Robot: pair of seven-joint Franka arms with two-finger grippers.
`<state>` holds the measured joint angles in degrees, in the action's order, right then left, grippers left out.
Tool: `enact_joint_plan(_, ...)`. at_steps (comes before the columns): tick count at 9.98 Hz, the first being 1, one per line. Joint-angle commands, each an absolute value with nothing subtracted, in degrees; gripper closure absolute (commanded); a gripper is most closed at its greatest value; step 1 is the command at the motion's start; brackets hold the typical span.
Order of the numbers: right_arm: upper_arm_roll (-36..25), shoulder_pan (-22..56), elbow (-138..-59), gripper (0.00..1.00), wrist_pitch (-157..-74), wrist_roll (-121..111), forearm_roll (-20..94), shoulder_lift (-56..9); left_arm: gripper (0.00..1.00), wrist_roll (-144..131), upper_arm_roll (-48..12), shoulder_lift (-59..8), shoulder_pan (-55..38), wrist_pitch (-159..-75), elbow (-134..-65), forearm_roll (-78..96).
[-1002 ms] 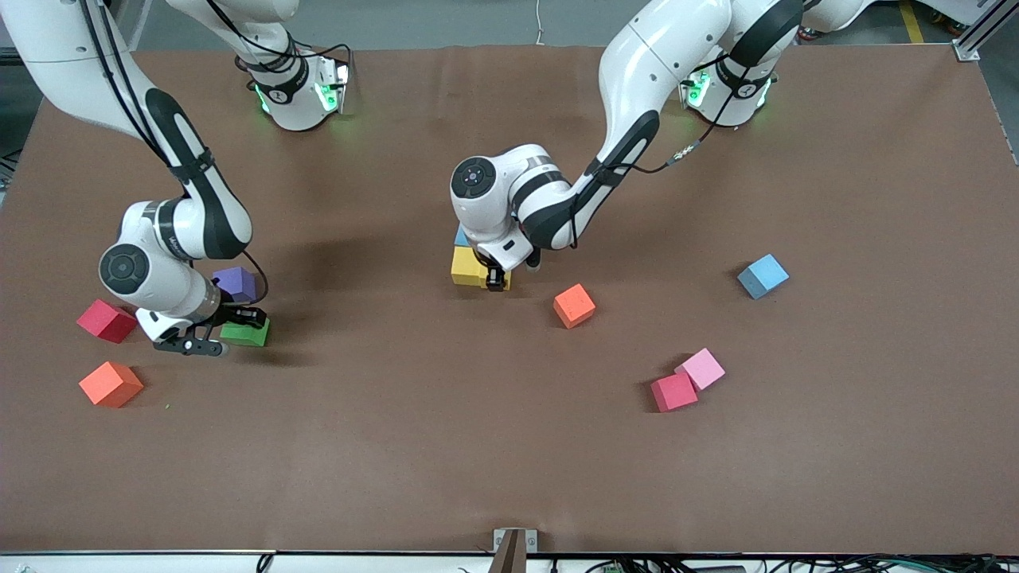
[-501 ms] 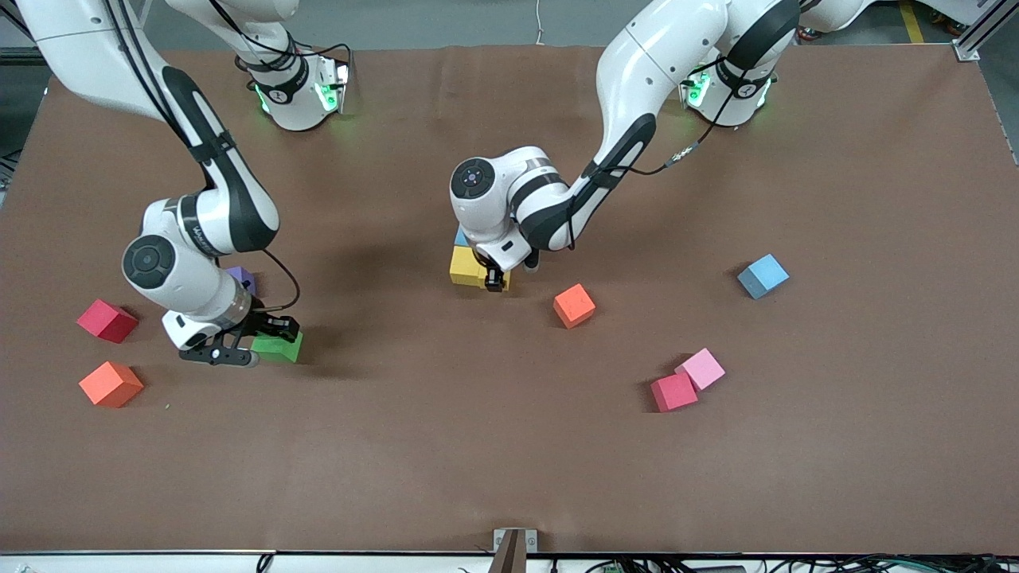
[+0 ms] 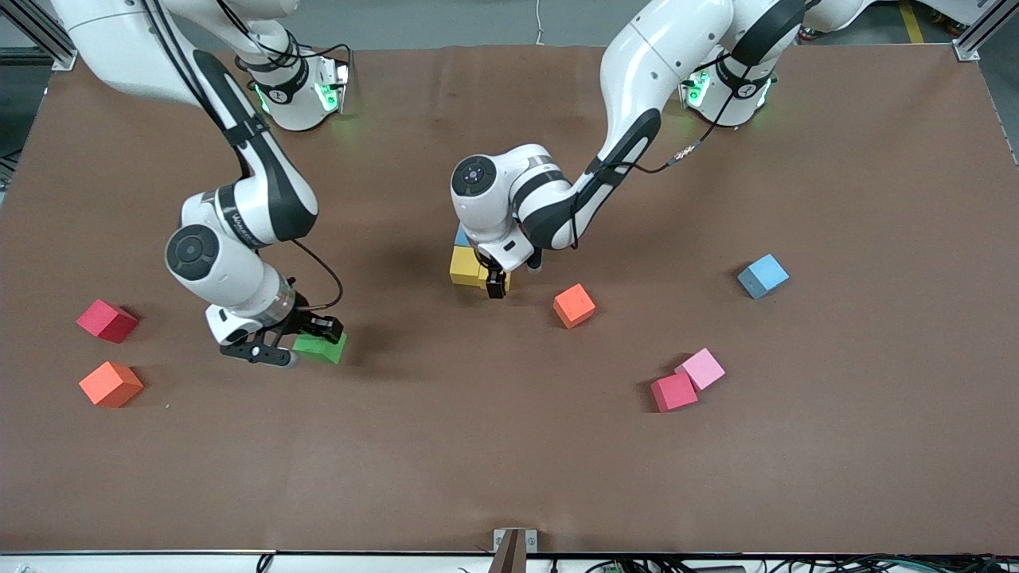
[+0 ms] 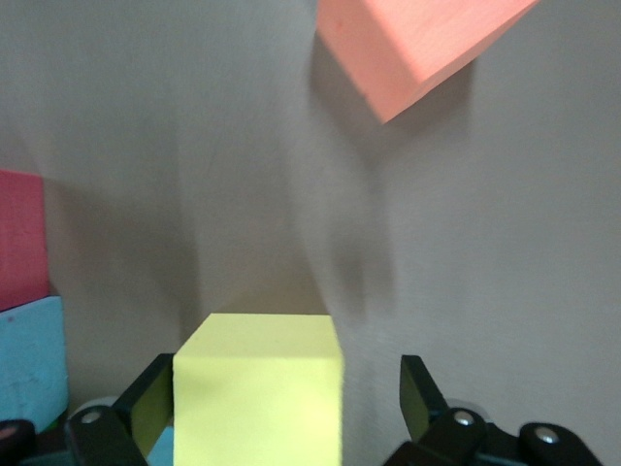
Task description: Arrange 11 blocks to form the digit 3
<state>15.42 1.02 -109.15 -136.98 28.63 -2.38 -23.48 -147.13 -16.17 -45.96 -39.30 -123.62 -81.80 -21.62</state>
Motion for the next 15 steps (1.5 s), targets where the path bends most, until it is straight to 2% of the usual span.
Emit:
enact_joint_plan(1, 15.1, 5.7, -106.7, 1.00, -136.1, 34.9, -1.7, -24.0, 0.00, -139.8, -16.0, -36.9, -36.6, -121.5, -89.2, -22.6)
enact_joint_plan(4, 14.9, 11.9, -102.8, 1.00, -136.4, 40.0, -2.6, -27.8, 0.00, -122.2, -16.5, -33.5, -31.6, -121.6, -93.5, -22.5)
enact_joint_plan(6, 14.9, 14.0, -100.5, 1.00, -136.1, 41.9, -2.7, -29.6, 0.00, -111.0, -19.0, -32.2, -26.7, -122.7, -96.5, -22.3)
enact_joint_plan(8, 14.5, 17.2, -99.0, 1.00, -136.1, 44.5, -3.2, -31.9, 0.00, -101.4, -24.0, -32.2, -19.3, -127.2, -99.2, -22.4)
enact_joint_plan(9, 14.3, 18.4, -98.5, 1.00, -135.4, 46.0, -3.6, -33.3, 0.00, -98.2, -24.6, -32.5, -17.8, -130.9, -100.7, -22.4)
enact_joint_plan(12, 12.3, 23.9, -95.7, 1.00, -132.6, 49.7, -5.8, -36.5, 0.00, -90.1, -24.4, -33.0, -17.4, -138.3, -105.3, -22.7)
enact_joint_plan(15, 12.0, 26.2, -94.7, 1.00, -131.8, 52.5, -6.2, -37.5, 0.00, -83.5, -24.3, -34.1, -16.8, -138.8, -105.8, -23.4)
